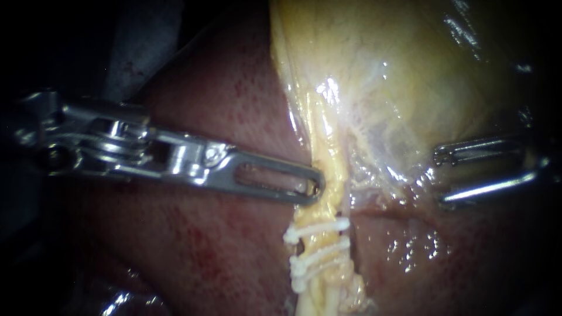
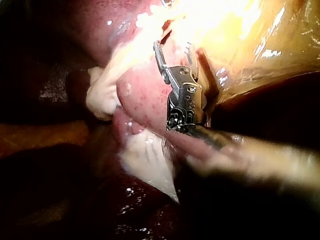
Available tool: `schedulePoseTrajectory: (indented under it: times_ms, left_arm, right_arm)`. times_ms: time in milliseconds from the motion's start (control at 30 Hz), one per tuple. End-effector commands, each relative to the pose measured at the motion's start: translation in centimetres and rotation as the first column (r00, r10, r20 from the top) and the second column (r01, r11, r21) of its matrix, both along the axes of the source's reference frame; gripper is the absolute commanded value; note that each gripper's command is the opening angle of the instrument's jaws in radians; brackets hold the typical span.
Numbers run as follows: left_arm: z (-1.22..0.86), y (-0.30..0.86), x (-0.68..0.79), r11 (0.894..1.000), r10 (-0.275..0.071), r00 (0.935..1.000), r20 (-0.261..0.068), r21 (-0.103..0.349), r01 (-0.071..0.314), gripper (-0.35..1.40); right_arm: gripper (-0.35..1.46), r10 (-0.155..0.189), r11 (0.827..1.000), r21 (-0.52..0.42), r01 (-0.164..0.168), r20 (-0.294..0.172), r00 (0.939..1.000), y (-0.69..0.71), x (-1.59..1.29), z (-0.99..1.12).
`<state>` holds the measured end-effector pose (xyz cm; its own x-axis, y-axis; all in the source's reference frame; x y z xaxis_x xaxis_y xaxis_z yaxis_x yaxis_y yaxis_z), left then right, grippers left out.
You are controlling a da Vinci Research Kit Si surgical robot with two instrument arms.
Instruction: Going back third clip left tube
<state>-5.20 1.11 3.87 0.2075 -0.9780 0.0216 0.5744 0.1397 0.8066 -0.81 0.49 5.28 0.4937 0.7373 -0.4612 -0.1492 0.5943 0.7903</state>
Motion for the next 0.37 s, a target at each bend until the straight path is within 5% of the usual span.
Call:
schedulePoseTrajectory:
  times_ms: [33,367]
  left_arm:
    - [-0.01,0.00,0.00,1.000,0.000,1.0000,0.001,0.001,0.000,-0.35]
    - [-0.01,0.00,0.01,1.000,0.000,1.0000,0.001,0.001,0.000,-0.35]
  right_arm:
    - [0.51,0.000,1.000,0.000,0.000,0.000,1.0000,0.01,0.00,0.00]
    - [0.51,0.000,1.000,0.000,0.000,0.000,1.0000,0.00,-0.01,-0.01]
